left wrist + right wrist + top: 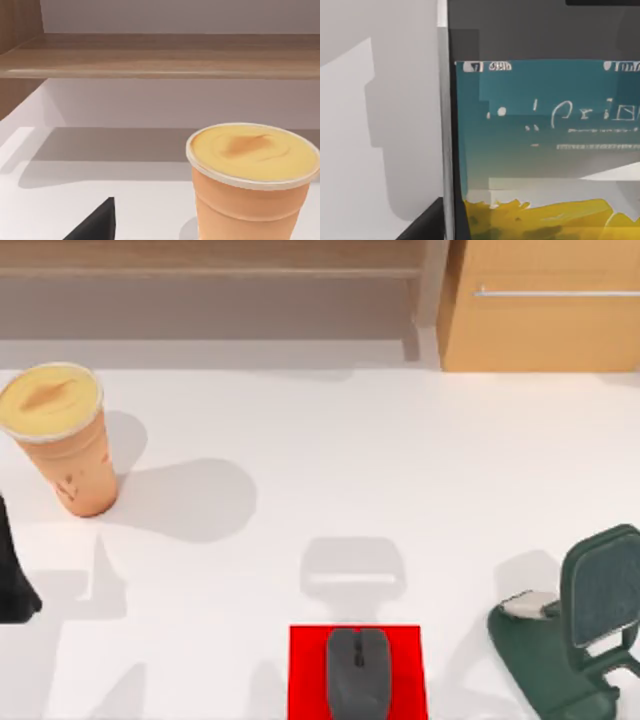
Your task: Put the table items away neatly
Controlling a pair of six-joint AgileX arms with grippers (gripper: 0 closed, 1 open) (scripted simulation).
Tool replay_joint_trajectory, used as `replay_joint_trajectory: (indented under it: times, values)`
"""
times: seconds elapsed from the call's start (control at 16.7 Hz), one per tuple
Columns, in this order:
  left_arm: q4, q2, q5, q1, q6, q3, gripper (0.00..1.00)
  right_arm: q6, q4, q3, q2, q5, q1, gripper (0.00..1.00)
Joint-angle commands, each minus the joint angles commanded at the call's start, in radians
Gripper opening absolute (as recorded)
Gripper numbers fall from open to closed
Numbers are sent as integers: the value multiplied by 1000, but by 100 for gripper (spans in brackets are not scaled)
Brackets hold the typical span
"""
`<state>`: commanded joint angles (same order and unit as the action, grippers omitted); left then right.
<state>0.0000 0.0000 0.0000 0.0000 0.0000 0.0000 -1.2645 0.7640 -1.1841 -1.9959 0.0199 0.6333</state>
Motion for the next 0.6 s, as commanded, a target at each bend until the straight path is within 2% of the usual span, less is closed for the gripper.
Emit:
replay_joint_trajectory:
  times: [0.3, 0.6]
  values:
    - [0, 0, 0, 0, 0, 0, 100, 0, 0, 0, 0, 0, 0, 0]
    - [0, 0, 0, 0, 0, 0, 100, 6, 92, -38, 56, -1, 0, 0]
